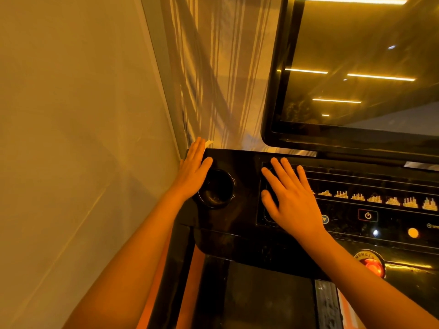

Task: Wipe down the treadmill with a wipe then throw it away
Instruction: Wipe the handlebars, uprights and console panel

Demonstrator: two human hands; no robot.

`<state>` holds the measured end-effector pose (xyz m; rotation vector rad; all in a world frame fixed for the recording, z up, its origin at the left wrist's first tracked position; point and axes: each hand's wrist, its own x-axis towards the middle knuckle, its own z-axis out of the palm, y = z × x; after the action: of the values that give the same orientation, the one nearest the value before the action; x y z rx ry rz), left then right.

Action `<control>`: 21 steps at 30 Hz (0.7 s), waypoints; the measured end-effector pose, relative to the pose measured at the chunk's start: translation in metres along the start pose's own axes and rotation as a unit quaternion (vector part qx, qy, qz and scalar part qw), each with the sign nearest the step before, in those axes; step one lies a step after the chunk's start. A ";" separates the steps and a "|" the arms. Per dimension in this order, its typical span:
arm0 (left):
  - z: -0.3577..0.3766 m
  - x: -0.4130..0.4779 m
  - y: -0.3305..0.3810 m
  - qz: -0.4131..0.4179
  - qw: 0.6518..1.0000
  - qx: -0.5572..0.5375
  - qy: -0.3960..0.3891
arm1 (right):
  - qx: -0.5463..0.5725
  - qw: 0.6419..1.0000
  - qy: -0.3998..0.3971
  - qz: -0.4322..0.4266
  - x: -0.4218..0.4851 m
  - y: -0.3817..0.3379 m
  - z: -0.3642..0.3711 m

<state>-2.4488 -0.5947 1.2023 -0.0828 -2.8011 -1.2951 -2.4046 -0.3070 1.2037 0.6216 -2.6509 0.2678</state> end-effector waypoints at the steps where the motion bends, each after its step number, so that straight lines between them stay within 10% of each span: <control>1: 0.001 -0.001 0.000 -0.002 1.000 -0.006 -0.001 | 0.001 1.000 0.000 0.000 0.000 0.000 0.001; 21: 0.004 -0.025 -0.031 0.072 0.991 -0.045 0.102 | -0.001 1.000 0.015 -0.005 0.000 0.002 0.003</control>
<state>-2.4257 -0.6122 1.1748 -0.1457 -2.5173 -1.3152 -2.4061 -0.3060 1.2008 0.6261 -2.6184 0.2706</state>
